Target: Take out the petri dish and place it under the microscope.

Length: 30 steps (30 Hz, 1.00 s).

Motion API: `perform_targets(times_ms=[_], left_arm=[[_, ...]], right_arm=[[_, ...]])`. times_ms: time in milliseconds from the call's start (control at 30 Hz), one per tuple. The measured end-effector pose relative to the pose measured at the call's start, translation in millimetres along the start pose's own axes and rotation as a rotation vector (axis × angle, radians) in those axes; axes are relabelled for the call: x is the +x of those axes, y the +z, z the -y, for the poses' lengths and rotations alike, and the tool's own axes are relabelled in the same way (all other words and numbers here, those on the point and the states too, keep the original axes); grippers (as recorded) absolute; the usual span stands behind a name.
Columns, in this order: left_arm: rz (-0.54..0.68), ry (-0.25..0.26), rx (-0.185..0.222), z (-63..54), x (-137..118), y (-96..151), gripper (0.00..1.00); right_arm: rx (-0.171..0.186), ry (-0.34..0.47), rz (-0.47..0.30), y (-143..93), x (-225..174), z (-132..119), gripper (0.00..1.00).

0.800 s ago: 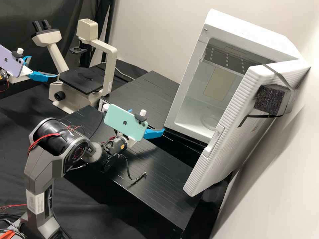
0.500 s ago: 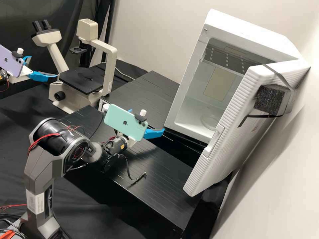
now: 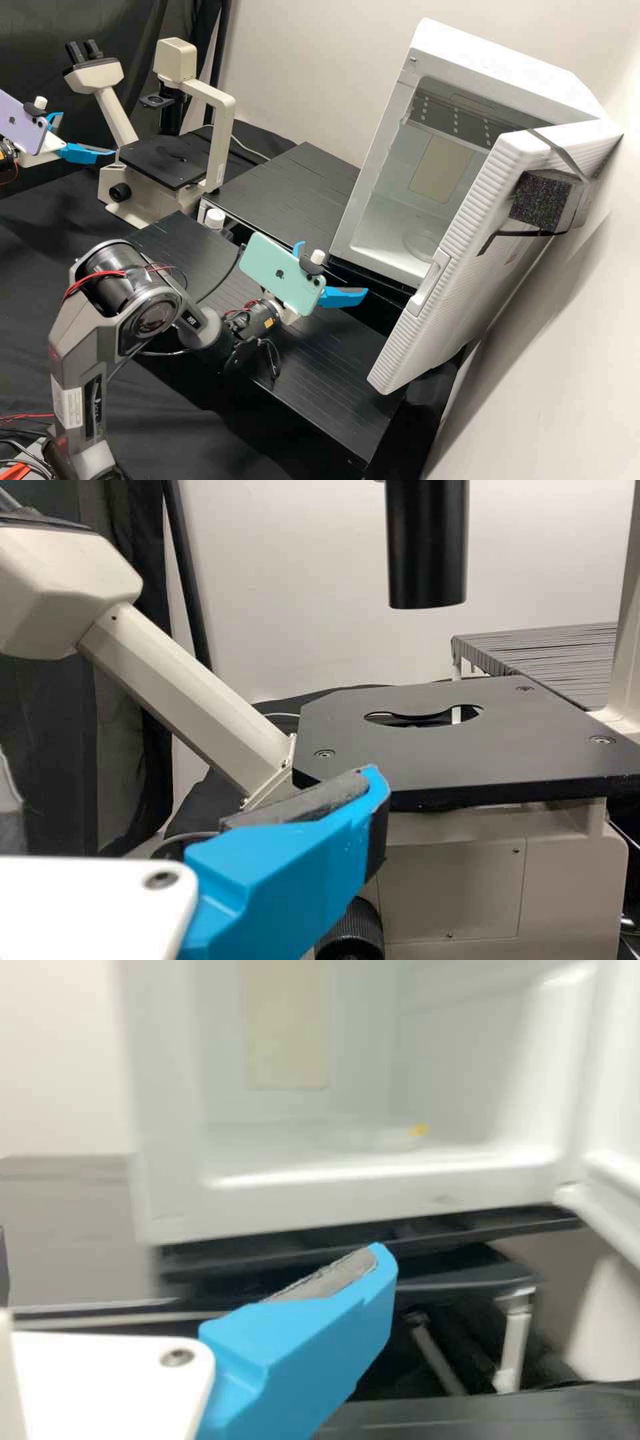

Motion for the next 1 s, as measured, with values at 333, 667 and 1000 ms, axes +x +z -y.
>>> perform_targets(times_ms=[333,667,1000], left_arm=[[0.0,0.0,0.0,0.0,0,0,1.0],[0.0,0.0,0.0,0.0,0,0,1.0],[0.0,0.0,0.0,0.0,0,0,1.0]], right_arm=[[-0.026,0.152,-0.036,5,41,-51,1.0],[-0.004,0.125,-0.01,12,105,-69,1.0],[-0.011,0.065,0.013,15,149,-71,1.0]])
